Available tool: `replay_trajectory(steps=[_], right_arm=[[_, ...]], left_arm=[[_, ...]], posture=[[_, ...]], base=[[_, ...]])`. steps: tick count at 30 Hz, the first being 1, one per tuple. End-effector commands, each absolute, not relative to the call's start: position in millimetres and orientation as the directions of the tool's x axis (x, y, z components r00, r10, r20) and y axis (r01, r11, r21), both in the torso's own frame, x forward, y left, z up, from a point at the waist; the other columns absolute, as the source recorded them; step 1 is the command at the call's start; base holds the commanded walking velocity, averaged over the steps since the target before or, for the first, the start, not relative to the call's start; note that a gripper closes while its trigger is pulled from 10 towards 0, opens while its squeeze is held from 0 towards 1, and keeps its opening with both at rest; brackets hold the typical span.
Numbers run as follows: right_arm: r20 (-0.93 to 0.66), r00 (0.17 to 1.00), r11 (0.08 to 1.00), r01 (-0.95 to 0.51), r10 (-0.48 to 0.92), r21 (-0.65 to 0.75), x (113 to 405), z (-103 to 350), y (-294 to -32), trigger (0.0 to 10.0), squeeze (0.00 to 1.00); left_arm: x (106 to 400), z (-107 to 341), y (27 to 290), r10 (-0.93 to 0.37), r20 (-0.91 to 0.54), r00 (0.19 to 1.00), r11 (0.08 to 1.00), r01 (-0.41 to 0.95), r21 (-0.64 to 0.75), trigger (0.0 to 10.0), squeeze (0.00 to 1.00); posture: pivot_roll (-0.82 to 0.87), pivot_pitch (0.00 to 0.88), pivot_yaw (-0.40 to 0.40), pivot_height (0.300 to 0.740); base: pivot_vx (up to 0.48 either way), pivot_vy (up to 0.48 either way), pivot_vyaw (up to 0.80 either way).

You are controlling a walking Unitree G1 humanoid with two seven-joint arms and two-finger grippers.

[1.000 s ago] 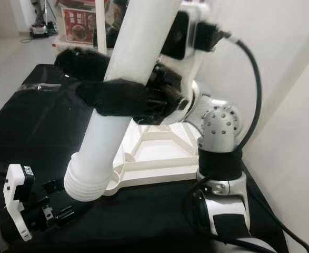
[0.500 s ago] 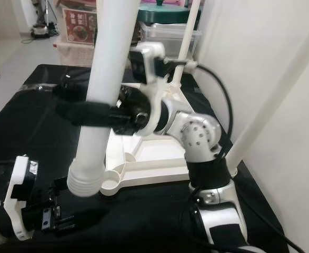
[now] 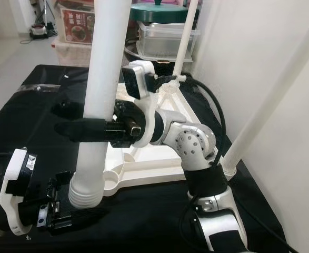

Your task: Building children table

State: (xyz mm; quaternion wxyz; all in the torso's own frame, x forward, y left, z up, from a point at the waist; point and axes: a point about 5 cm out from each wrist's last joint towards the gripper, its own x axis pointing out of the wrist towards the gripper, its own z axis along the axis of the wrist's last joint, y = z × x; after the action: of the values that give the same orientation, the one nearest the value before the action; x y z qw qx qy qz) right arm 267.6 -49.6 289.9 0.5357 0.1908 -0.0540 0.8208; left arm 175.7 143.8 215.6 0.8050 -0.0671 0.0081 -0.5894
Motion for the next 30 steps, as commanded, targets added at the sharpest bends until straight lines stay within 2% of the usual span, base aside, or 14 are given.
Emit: replay_trajectory(steps=[1, 7, 14, 15, 16, 20, 21, 22, 23, 24, 25, 27, 28, 30], right_arm=[[0.360, -0.366, -0.424, -0.901, 0.858, 0.095, 264.5, 292.4, -48.8, 10.0, 0.00], [0.363, -0.367, -0.425, -0.900, 0.856, 0.094, 263.2, 292.4, -46.1, 10.0, 0.00], [0.368, -0.347, -0.409, -0.907, 0.863, 0.102, 264.0, 292.5, -46.0, 10.0, 0.00], [0.366, -0.319, -0.385, -0.915, 0.874, 0.121, 266.6, 291.6, -45.1, 10.0, 0.35], [0.365, -0.297, -0.368, -0.919, 0.882, 0.142, 268.6, 290.7, -44.6, 10.0, 1.00], [0.364, -0.265, -0.342, -0.925, 0.893, 0.166, 271.1, 289.5, -44.0, 10.0, 1.00], [0.361, -0.221, -0.300, -0.937, 0.906, 0.179, 274.7, 289.2, -43.3, 10.0, 1.00], [0.361, -0.221, -0.300, -0.937, 0.906, 0.179, 274.7, 289.2, -43.3, 10.0, 1.00], [0.366, -0.167, -0.247, -0.952, 0.915, 0.183, 278.6, 289.3, -43.5, 10.0, 0.00], [0.378, -0.095, -0.180, -0.964, 0.921, 0.195, 283.7, 289.7, -43.6, 10.0, 0.00], [0.378, -0.095, -0.180, -0.964, 0.921, 0.195, 283.7, 289.7, -43.6, 10.0, 0.00], [0.407, 0.109, -0.014, -0.958, 0.907, 0.287, 299.6, 289.5, -43.6, 10.0, 0.00], [0.407, 0.109, -0.014, -0.958, 0.907, 0.287, 299.6, 289.5, -43.6, 10.0, 0.00], [0.405, 0.258, 0.097, -0.921, 0.877, 0.376, 309.7, 285.1, -45.9, 10.0, 0.00]], left_arm=[[175.1, 217.1, 144.4, -0.954, 0.068, 0.293, 0.284, 0.951, -0.118, 0.0, 0.00], [170.1, 209.4, 141.4, -0.967, 0.042, 0.253, 0.244, 0.959, -0.147, 0.0, 0.00], [169.8, 208.0, 141.5, -0.967, 0.032, 0.251, 0.244, 0.958, -0.151, 0.0, 0.00], [170.1, 207.7, 141.8, -0.967, 0.028, 0.253, 0.246, 0.957, -0.153, 0.0, 0.00], [170.3, 207.4, 142.0, -0.966, 0.026, 0.255, 0.249, 0.956, -0.153, 0.0, 0.00], [170.7, 206.8, 142.5, -0.965, 0.023, 0.260, 0.253, 0.955, -0.154, 0.0, 0.00], [171.3, 206.4, 143.1, -0.963, 0.017, 0.268, 0.262, 0.953, -0.150, 0.0, 0.00], [171.3, 206.4, 143.1, -0.963, 0.017, 0.268, 0.262, 0.953, -0.150, 0.0, 0.00], [174.9, 205.4, 145.5, -0.953, 0.005, 0.304, 0.300, 0.944, -0.135, 0.0, 0.00], [180.6, 203.4, 149.0, -0.933, -0.019, 0.358, 0.358, 0.927, -0.115, 0.0, 0.00], [180.6, 203.4, 149.0, -0.933, -0.019, 0.358, 0.358, 0.927, -0.115, 0.0, 0.00], [203.5, 197.9, 162.6, -0.820, -0.087, 0.565, 0.569, 0.822, -0.023, 0.0, 0.00], [203.5, 197.9, 162.6, -0.820, -0.087, 0.565, 0.569, 0.822, -0.023, 0.0, 0.00], [226.7, 194.6, 179.7, -0.636, -0.128, 0.761, 0.754, 0.648, 0.105, 0.0, 0.00]], posture=[[0.12, 0.000, -0.074, 0.740], [0.12, 0.000, -0.072, 0.740], [0.11, 0.000, -0.071, 0.740], [0.11, 0.000, -0.071, 0.740], [0.11, 0.000, -0.069, 0.740], [0.11, 0.000, -0.069, 0.740], [0.11, 0.000, -0.070, 0.740], [0.11, 0.000, -0.070, 0.740], [0.11, 0.000, -0.071, 0.740], [0.11, 0.000, -0.074, 0.740], [0.11, 0.000, -0.074, 0.740], [0.10, 0.000, -0.074, 0.740], [0.10, 0.000, -0.074, 0.740], [0.10, 0.000, -0.075, 0.740]], base=[[0.000, 0.000, 0.00], [0.000, 0.000, 0.00], [0.000, 0.000, 0.00], [0.000, 0.000, 0.00], [0.000, 0.000, 0.00], [0.000, 0.000, 0.00], [0.000, 0.000, 0.00], [0.000, 0.000, 0.00], [0.000, 0.000, 0.00], [0.000, 0.000, 0.00], [0.000, 0.000, 0.00], [0.000, 0.000, 0.00], [0.000, 0.000, 0.00], [0.000, 0.000, 0.00]])
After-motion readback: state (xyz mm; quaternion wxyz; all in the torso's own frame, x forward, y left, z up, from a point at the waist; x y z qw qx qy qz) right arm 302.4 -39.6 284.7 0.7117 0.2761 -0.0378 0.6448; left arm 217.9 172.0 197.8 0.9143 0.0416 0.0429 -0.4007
